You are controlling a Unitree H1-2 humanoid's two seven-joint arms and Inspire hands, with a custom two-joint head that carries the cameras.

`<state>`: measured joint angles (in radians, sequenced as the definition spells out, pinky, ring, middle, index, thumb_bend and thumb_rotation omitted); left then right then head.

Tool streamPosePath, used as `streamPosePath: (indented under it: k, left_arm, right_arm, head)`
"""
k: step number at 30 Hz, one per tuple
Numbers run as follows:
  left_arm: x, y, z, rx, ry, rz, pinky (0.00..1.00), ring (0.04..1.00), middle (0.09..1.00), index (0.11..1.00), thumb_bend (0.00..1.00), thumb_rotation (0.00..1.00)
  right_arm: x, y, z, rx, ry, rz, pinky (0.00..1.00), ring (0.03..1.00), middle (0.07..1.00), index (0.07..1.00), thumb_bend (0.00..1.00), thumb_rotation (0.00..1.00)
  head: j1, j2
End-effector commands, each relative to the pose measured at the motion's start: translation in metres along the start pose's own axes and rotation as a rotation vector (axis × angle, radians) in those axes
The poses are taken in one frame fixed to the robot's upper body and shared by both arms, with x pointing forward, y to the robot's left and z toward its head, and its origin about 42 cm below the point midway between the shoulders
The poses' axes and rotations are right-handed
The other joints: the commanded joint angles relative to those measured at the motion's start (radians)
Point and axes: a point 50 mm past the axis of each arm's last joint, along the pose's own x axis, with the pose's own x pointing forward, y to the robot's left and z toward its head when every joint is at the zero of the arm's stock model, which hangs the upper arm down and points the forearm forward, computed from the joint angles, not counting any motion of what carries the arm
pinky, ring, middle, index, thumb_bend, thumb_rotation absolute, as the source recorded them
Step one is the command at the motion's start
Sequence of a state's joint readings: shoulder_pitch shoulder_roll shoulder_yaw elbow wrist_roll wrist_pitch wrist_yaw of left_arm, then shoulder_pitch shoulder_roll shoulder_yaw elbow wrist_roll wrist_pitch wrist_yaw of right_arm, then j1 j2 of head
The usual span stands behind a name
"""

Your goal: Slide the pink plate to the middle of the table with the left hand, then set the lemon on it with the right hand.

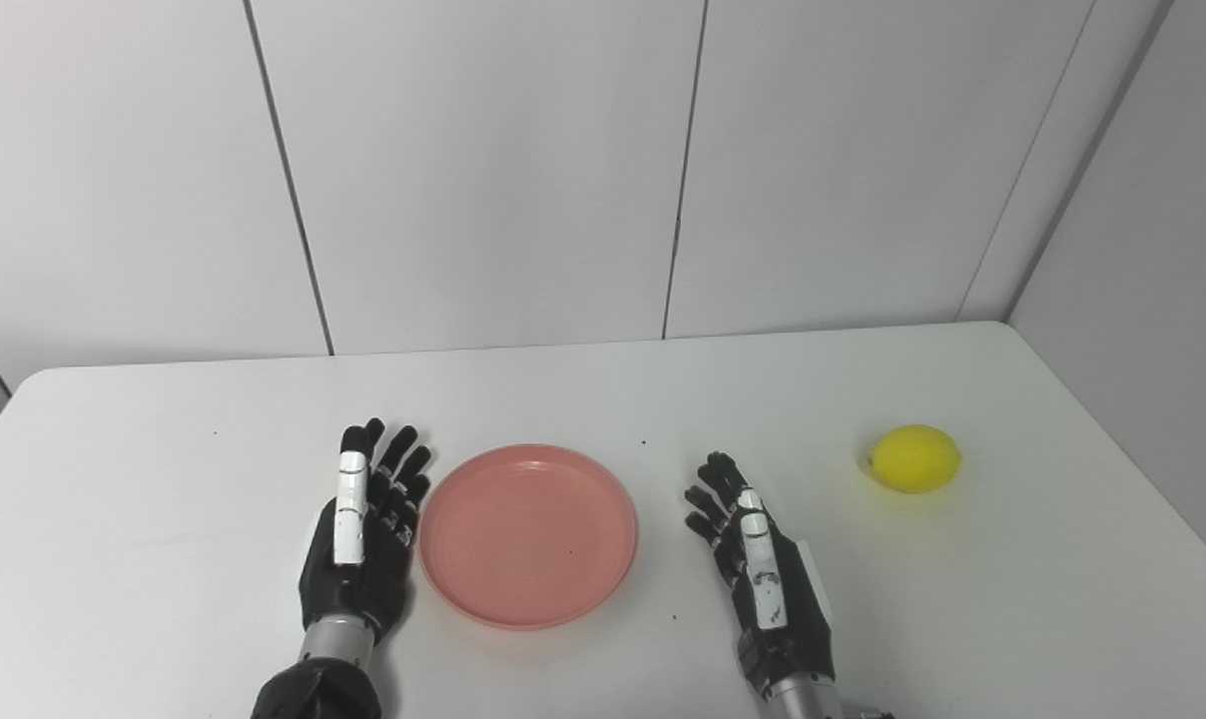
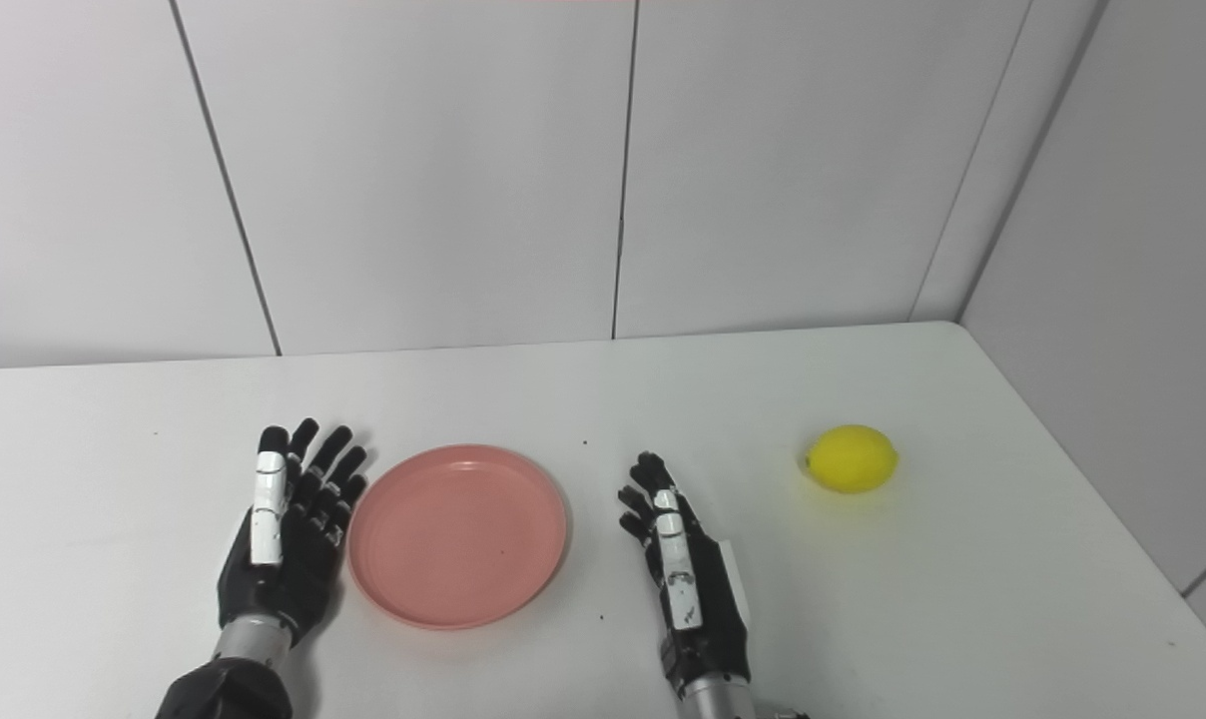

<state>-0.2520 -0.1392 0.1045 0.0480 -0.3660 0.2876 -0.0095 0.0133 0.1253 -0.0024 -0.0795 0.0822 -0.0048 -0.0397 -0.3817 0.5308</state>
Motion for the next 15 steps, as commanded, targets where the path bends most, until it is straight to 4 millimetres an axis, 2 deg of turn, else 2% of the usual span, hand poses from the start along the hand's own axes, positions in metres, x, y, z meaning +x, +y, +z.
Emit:
streamPosePath:
  k: [1,4,8,11,15]
  left_arm:
    - [0.004,0.005,0.002,0.007,0.012,0.003,1.0,0.942,0.93,0.969,0.75,0.74]
    - [0.006,0.008,0.002,0.024,0.008,-0.007,1.0,0.947,0.937,0.972,0.74,0.76]
    - [0.008,0.008,0.002,0.017,0.002,0.002,1.0,0.935,0.929,0.974,0.76,0.74]
    - [0.009,0.008,0.002,0.018,0.0,-0.001,1.0,0.931,0.925,0.971,0.75,0.74]
    - [0.008,0.008,0.002,0.023,0.001,-0.009,1.0,0.938,0.929,0.975,0.74,0.75]
  right_arm:
    - [0.0,-0.005,0.0,-0.035,-0.034,-0.054,0.85,0.844,0.864,0.857,0.72,0.95]
    - [0.004,-0.006,0.007,-0.05,-0.053,-0.077,0.84,0.847,0.855,0.851,0.77,0.95]
    - [0.008,-0.012,0.021,-0.074,-0.151,-0.119,0.79,0.795,0.794,0.783,0.74,0.87]
    - [0.012,-0.017,0.029,-0.167,-0.227,-0.132,0.74,0.748,0.759,0.746,0.71,0.87]
    - [0.019,-0.027,0.047,-0.333,-0.307,-0.131,0.72,0.735,0.747,0.707,0.7,0.9]
  head:
    - [0.001,0.0]
    - [-0.007,-0.004]
    - [-0.005,-0.006]
    - [0.002,-0.007]
    - [0.005,-0.007]
